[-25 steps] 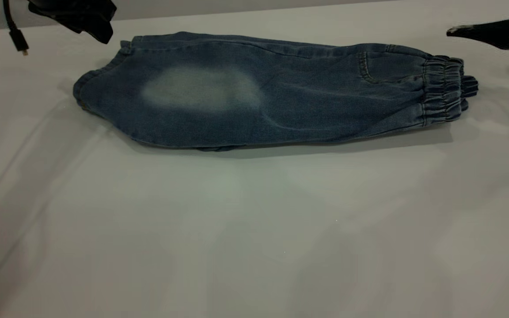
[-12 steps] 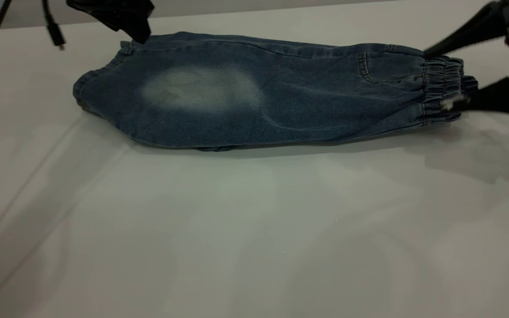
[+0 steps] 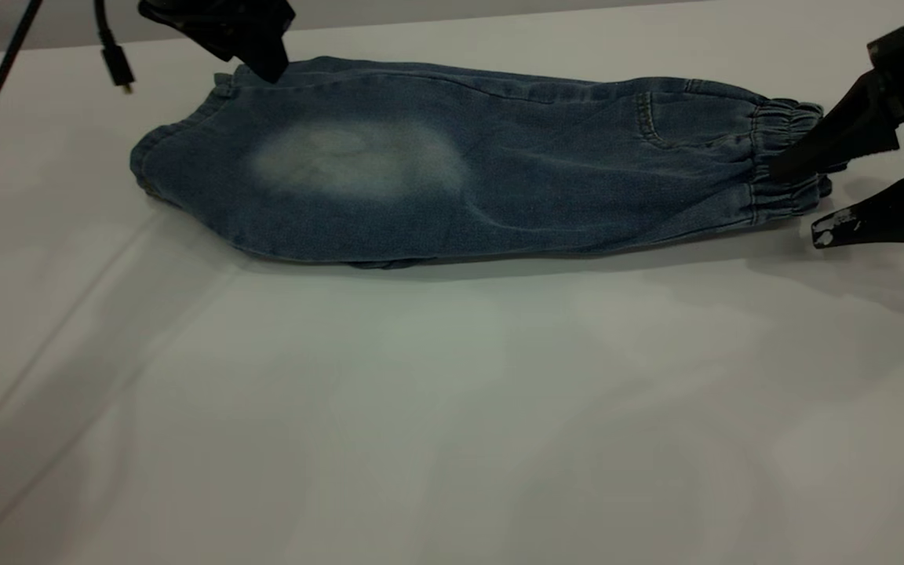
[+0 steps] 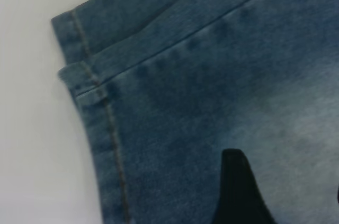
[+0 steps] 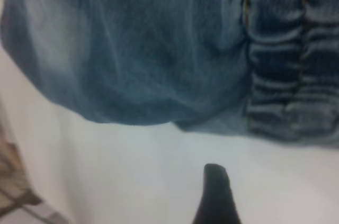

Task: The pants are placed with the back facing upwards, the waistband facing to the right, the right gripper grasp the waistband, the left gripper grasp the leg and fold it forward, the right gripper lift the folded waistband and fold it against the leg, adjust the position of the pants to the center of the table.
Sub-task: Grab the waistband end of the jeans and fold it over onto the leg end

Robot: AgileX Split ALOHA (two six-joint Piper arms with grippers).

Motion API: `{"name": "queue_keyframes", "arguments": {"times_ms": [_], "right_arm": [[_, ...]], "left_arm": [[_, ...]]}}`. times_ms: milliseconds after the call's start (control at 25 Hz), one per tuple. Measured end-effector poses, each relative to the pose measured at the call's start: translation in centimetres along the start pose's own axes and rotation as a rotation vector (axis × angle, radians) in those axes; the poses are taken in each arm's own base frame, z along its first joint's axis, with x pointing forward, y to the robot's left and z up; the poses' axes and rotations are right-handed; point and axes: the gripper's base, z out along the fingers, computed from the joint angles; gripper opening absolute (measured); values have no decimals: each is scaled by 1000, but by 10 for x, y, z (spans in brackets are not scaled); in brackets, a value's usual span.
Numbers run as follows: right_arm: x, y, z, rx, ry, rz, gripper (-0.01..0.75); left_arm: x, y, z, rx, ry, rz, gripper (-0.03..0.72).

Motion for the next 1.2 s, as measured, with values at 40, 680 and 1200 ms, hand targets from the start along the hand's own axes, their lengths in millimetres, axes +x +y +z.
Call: {"name": "queue_keyframes", "arguments": {"times_ms": [40,680,1200], "right_arm": [[-1,0,0,5,-13,-25,450],[-13,-6,0,52,-140,-61,680],[-14,-26,27,-115,-186,90,645]], "left_arm": [[0,-1,0,1,0,2,405],[2,-2,0,10,20,3,405],[1,-4,0,11,19,7,405]]}}
